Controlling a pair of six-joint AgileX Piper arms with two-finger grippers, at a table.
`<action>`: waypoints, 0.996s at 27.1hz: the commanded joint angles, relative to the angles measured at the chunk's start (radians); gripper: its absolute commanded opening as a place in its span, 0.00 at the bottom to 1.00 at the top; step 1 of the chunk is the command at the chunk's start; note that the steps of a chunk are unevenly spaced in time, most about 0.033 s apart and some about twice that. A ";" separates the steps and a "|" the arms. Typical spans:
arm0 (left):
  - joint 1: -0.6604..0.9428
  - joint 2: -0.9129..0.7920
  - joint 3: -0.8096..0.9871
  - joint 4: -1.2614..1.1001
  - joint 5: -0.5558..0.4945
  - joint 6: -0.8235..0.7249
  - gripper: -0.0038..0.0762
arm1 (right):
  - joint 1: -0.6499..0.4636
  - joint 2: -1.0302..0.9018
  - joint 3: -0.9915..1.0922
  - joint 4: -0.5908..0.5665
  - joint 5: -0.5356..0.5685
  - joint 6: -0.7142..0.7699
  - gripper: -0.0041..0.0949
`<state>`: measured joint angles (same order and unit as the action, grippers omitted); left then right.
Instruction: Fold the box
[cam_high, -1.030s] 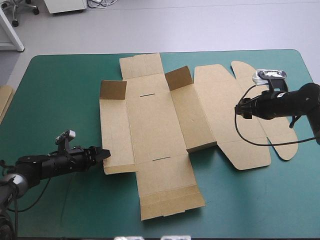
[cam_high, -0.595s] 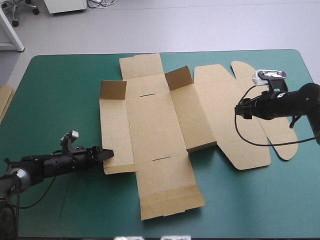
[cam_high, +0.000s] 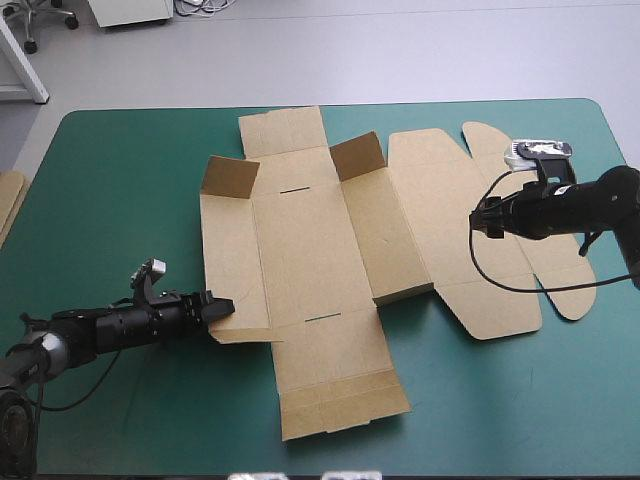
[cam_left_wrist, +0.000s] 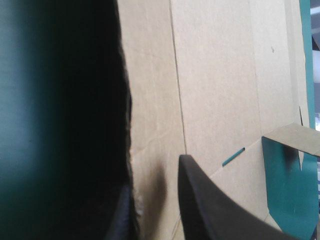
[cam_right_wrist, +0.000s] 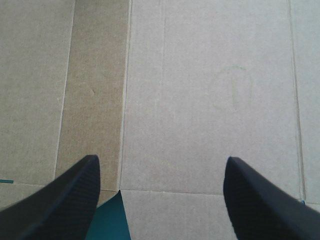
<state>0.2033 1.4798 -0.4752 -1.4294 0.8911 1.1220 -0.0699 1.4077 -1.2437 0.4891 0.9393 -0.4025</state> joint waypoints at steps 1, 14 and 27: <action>-0.060 -0.013 -0.020 -0.086 0.020 0.026 0.29 | -0.007 -0.029 -0.035 0.027 -0.027 -0.012 0.70; -0.066 -0.015 -0.129 0.027 0.023 -0.004 0.04 | -0.007 -0.029 -0.035 0.036 -0.025 -0.008 0.70; -0.066 -0.015 -0.523 0.483 0.286 -0.218 0.04 | -0.007 -0.029 -0.035 0.041 -0.024 -0.018 0.70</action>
<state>0.1454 1.4948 -0.8993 -0.9767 1.0544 0.9234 -0.0699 1.4077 -1.2437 0.4962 0.9401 -0.4065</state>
